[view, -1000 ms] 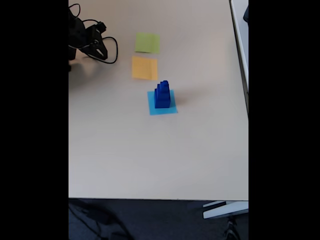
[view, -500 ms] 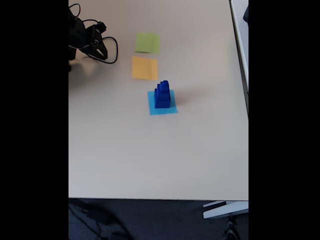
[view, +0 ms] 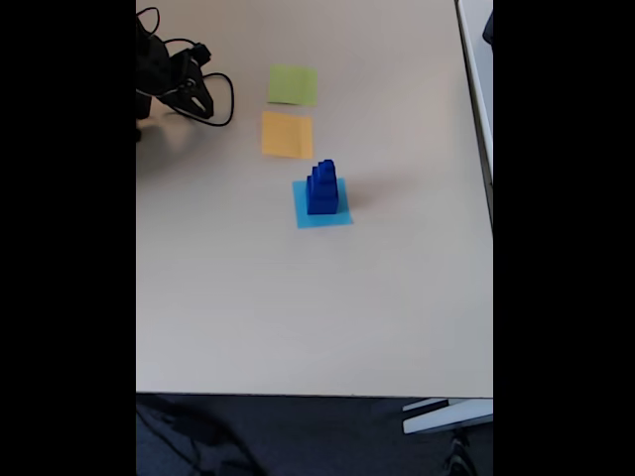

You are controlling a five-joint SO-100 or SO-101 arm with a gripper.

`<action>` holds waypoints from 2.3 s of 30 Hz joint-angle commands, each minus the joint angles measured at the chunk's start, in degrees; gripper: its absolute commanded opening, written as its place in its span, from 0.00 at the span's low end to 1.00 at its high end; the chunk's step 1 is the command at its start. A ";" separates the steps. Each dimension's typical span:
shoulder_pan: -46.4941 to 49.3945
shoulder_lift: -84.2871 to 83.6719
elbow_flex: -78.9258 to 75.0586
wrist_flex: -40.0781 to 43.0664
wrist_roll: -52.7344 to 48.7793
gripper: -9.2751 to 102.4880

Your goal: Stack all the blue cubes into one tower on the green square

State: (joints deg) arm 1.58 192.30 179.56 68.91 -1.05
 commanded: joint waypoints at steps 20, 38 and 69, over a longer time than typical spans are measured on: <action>-0.18 1.49 -1.05 0.18 -0.18 0.08; -0.18 1.49 -1.05 0.18 -0.26 0.08; -6.15 1.41 -0.88 -20.92 3.52 0.08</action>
State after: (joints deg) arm -3.69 192.30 180.44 50.98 -1.58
